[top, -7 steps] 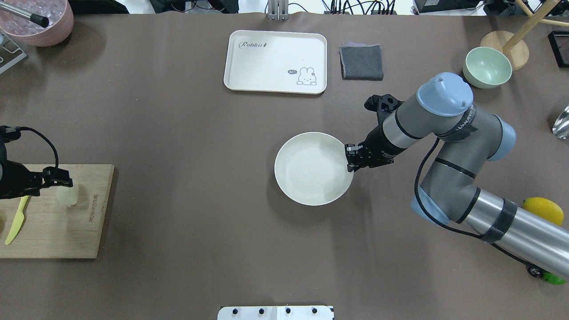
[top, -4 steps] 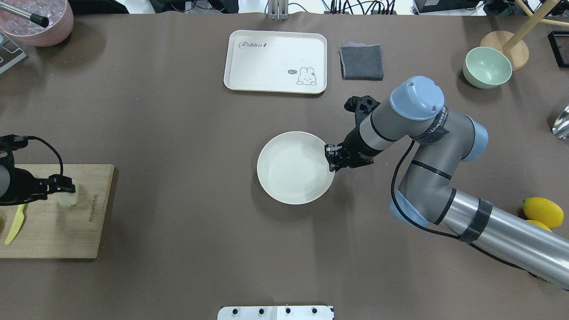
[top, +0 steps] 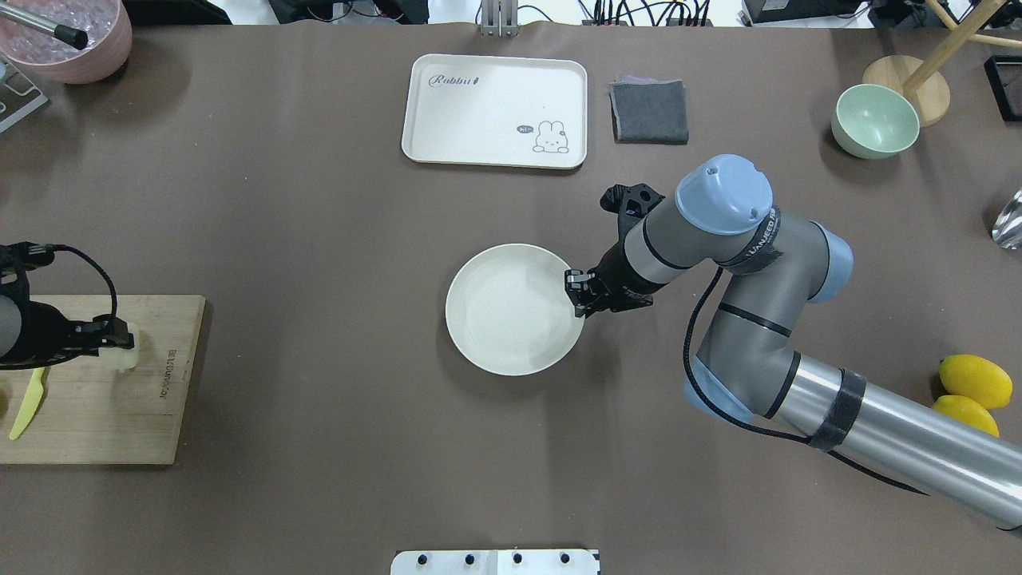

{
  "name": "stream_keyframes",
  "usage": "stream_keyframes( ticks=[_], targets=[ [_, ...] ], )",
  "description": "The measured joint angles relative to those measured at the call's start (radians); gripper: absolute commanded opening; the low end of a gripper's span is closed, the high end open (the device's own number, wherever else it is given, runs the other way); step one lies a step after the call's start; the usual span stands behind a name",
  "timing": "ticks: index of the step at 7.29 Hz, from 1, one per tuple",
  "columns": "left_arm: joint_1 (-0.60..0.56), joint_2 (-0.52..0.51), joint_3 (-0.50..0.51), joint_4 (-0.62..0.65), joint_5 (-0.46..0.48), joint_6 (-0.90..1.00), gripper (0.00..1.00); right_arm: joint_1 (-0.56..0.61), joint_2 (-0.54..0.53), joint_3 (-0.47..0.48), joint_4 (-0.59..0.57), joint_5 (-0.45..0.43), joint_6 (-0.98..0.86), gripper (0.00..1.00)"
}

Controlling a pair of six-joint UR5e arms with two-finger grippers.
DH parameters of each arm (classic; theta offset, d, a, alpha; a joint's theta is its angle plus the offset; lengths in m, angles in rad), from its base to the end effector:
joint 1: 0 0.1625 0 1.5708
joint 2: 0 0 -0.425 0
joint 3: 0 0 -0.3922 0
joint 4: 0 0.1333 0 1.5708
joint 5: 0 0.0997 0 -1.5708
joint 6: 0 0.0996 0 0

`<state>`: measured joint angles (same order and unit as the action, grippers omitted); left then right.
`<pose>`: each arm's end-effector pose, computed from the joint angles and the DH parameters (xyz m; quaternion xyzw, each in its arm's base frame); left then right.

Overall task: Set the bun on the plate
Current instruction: 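Drag the white plate to center with the right gripper while the left grasps the bun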

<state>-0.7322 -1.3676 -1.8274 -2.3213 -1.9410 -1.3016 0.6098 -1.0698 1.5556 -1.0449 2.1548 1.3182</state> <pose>0.2636 -0.3678 0.5505 0.0360 0.4186 -0.1375 0.8970 -0.5079 -0.4504 0.3117 -0.0348 -0.5268 0.0116 0.8492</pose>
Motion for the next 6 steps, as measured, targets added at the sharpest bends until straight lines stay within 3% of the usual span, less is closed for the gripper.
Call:
stream_keyframes(
  ticks=[6],
  targets=[
    [-0.003, -0.005, -0.030, -0.016, -0.011, -0.004, 0.33, 0.039, 0.006, 0.024, 0.001, 0.009, -0.001, 1.00]
  ],
)
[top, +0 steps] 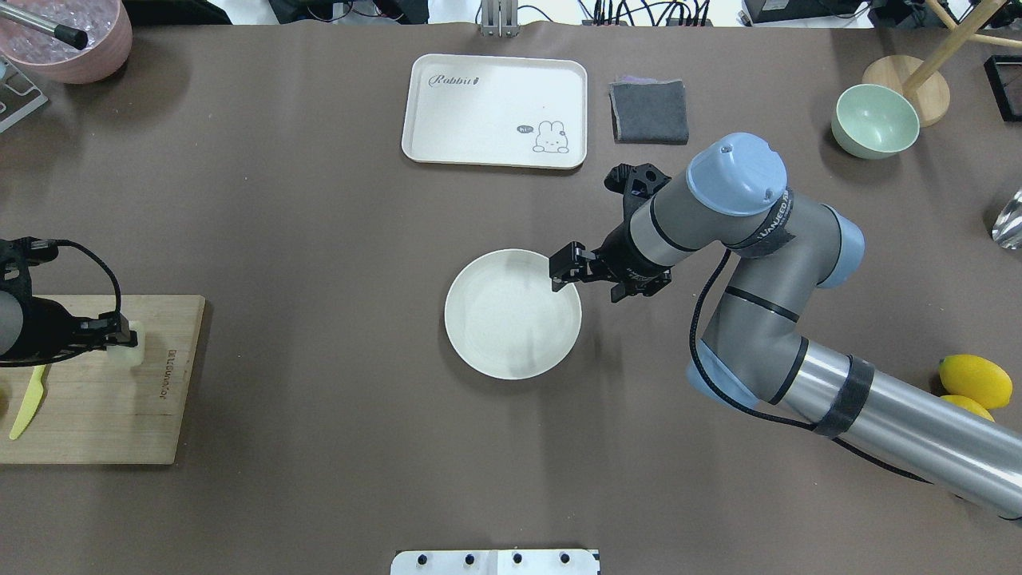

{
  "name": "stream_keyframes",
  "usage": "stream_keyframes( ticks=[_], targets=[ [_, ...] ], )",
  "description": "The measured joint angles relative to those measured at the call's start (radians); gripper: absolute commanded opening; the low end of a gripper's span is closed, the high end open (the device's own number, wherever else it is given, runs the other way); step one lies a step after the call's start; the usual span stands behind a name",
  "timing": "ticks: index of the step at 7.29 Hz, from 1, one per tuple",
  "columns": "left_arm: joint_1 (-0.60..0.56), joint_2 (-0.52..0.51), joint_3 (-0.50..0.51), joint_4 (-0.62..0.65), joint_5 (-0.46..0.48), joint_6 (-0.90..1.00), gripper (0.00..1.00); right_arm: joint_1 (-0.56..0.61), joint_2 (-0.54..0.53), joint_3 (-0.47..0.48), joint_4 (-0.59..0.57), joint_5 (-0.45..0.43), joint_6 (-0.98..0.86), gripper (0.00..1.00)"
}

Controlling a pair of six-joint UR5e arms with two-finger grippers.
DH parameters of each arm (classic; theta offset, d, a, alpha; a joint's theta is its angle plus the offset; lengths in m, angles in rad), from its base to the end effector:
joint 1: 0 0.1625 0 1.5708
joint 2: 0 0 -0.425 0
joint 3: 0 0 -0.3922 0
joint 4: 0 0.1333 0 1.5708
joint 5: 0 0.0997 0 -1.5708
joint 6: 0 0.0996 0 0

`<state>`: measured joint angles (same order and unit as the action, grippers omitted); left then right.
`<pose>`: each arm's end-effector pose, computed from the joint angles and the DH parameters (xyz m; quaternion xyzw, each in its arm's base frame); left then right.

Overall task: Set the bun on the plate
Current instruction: 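Drag the white plate to center with the right gripper while the left grasps the bun, then release the plate and raise the right gripper while the left gripper lifts the bun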

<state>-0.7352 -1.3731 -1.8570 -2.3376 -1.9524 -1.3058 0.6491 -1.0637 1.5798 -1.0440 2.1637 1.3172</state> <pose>0.2636 -0.3681 0.5299 0.0438 0.4401 -0.1316 0.8872 -0.4861 -0.4663 0.2959 -0.0201 -0.5392 0.0202 0.8417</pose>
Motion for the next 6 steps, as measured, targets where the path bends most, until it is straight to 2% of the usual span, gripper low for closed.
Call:
stream_keyframes(
  ticks=[2, 3, 4, 6],
  targets=[
    [-0.004, -0.027, -0.041, 0.008, -0.031, -0.006, 0.33, 0.037, -0.004, 0.003, -0.002, 0.027, -0.005, 1.00],
    [-0.009, -0.086, -0.055, 0.038, -0.055, -0.017, 0.33, 0.076, -0.015, 0.004, -0.003, 0.062, -0.013, 1.00],
    [-0.012, -0.190, -0.061, 0.125, -0.067, -0.037, 0.33, 0.128, -0.034, 0.008, -0.003, 0.106, -0.041, 1.00],
    [0.003, -0.498, -0.050, 0.430, -0.066, -0.115, 0.33, 0.244, -0.096, 0.017, -0.006, 0.179, -0.155, 1.00]
  ],
)
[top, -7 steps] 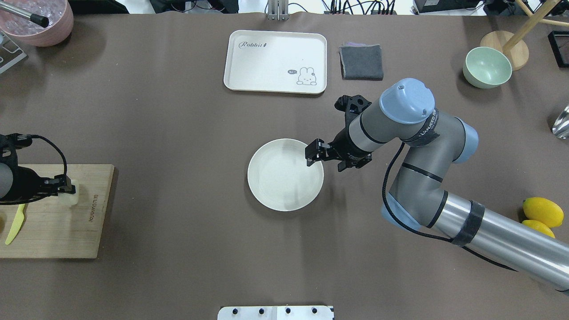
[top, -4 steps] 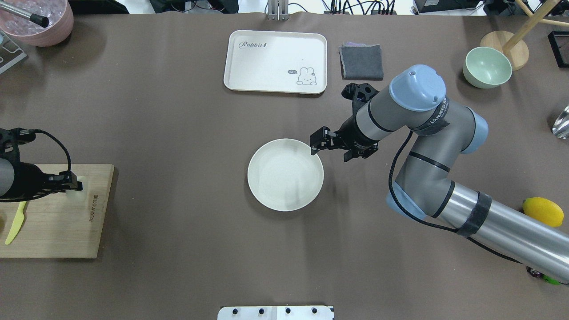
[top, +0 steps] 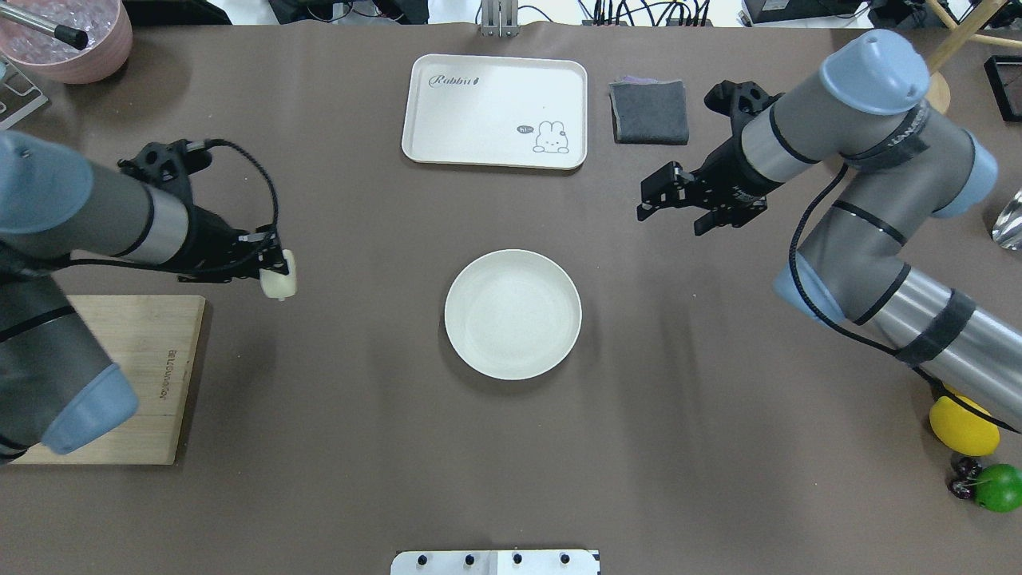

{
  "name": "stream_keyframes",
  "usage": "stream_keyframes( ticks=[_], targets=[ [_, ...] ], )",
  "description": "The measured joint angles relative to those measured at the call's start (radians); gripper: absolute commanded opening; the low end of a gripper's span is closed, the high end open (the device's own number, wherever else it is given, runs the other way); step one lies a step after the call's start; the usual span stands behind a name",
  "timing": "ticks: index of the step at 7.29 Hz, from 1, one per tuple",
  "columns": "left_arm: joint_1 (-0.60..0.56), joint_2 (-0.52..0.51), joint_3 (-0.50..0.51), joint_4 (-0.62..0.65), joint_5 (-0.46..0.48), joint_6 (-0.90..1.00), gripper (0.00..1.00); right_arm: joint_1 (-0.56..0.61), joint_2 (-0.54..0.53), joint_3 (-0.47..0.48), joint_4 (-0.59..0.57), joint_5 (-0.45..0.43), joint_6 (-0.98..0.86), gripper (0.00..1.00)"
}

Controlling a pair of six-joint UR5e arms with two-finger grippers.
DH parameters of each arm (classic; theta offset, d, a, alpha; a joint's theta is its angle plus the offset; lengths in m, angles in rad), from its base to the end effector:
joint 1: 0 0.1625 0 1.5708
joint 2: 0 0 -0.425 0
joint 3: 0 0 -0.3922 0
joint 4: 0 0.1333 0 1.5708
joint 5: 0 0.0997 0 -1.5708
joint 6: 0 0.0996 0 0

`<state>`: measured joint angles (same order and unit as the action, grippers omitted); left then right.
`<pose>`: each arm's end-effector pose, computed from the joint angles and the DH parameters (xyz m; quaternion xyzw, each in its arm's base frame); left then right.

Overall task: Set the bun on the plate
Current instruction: 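Release the plate and raise the right gripper while the left gripper lifts the bun, then carry the bun over the plate with the left gripper, lower it, and open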

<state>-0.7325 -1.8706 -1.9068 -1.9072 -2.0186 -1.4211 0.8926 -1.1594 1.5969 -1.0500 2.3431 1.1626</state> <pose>0.3646 -0.4492 0.3039 0.0170 0.4957 -0.1483 0.8555 -0.3524 -0.5391 0.3453 -0.0074 -0.5422 0.0286 0.8397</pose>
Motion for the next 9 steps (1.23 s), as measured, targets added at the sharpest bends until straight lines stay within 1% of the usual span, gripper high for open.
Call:
stream_keyframes(
  ticks=[1, 2, 4, 6, 9],
  targets=[
    [0.023, -0.120, 0.021, 0.096, 0.004, -0.040, 0.33, 0.056, -0.045, 0.002, -0.002, 0.025, -0.071, 1.00],
    [0.051, -0.204, 0.058, 0.135, 0.025, -0.070, 0.33, 0.102, -0.090, 0.002, -0.003, 0.042, -0.152, 1.00],
    [0.145, -0.348, 0.188, 0.148, 0.133, -0.119, 0.33, 0.169, -0.171, -0.003, -0.004, 0.063, -0.291, 1.00],
    [0.220, -0.442, 0.315, 0.137, 0.228, -0.147, 0.34, 0.200, -0.209, -0.005, -0.004, 0.066, -0.333, 1.00],
    [0.289, -0.494, 0.416, 0.084, 0.292, -0.176, 0.35, 0.202, -0.225, -0.007, -0.004, 0.060, -0.339, 1.00]
  ],
)
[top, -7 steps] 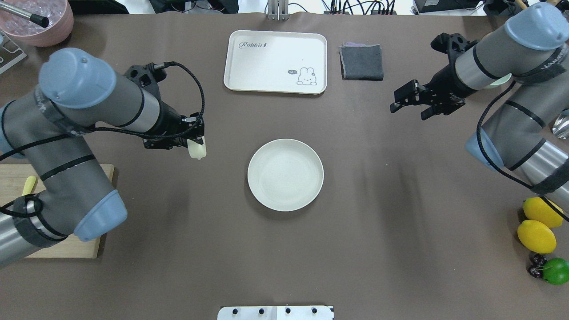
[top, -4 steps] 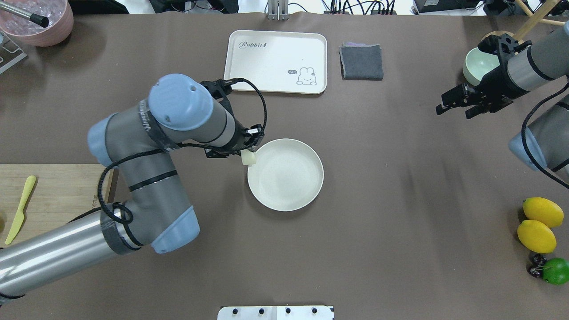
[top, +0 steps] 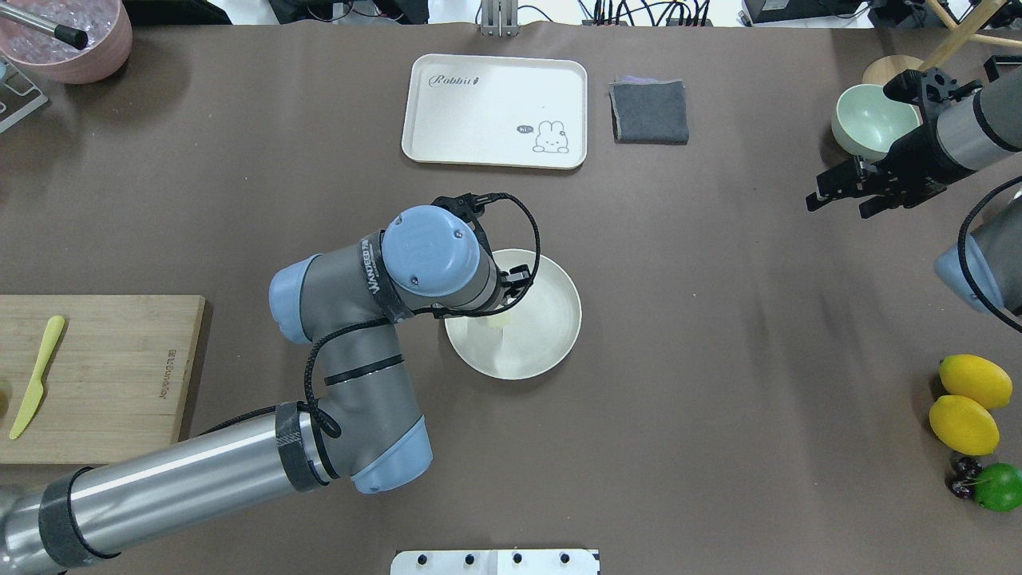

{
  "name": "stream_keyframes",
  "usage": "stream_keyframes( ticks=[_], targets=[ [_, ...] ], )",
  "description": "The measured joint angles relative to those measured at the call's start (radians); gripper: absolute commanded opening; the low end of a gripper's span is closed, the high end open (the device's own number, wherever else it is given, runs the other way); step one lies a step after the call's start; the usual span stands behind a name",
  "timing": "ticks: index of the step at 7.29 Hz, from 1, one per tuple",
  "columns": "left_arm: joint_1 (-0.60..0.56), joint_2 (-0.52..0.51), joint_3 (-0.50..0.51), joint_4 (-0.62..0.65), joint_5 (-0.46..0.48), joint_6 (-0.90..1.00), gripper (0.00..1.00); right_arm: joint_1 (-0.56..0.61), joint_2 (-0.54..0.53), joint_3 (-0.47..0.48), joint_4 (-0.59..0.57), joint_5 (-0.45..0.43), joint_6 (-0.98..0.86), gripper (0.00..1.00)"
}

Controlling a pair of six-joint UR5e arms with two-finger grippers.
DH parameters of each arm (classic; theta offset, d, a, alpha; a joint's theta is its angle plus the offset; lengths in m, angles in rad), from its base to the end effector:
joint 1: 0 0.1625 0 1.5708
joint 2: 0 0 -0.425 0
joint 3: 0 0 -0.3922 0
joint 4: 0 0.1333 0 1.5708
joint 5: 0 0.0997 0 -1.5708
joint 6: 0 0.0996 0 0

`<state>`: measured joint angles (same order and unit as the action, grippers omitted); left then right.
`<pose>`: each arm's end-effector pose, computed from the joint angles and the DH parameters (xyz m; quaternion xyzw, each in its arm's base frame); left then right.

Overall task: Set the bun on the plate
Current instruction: 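Carry the bun over the plate with the left gripper, lower it, and open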

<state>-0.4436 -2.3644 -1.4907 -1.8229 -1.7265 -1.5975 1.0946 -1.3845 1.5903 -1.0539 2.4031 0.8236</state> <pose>0.6152 -0.4228 0.1778 0.0284 0.4671 -0.1706 0.8671 -0.2137 -0.5444 0.4843 0.0286 -0.4967 0.0071 0.8674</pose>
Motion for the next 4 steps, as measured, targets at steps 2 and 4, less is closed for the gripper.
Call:
stream_keyframes(
  ticks=[2, 4],
  targets=[
    [0.030, -0.017, 0.020, -0.009, 0.040, -0.013, 0.56, -0.003, -0.002, 0.000, 0.000, -0.003, 0.000, 1.00],
    [0.041, -0.023, 0.024, -0.009, 0.047, -0.011, 0.83, -0.004, -0.001, 0.000, 0.000, -0.002, 0.000, 1.00]
  ],
)
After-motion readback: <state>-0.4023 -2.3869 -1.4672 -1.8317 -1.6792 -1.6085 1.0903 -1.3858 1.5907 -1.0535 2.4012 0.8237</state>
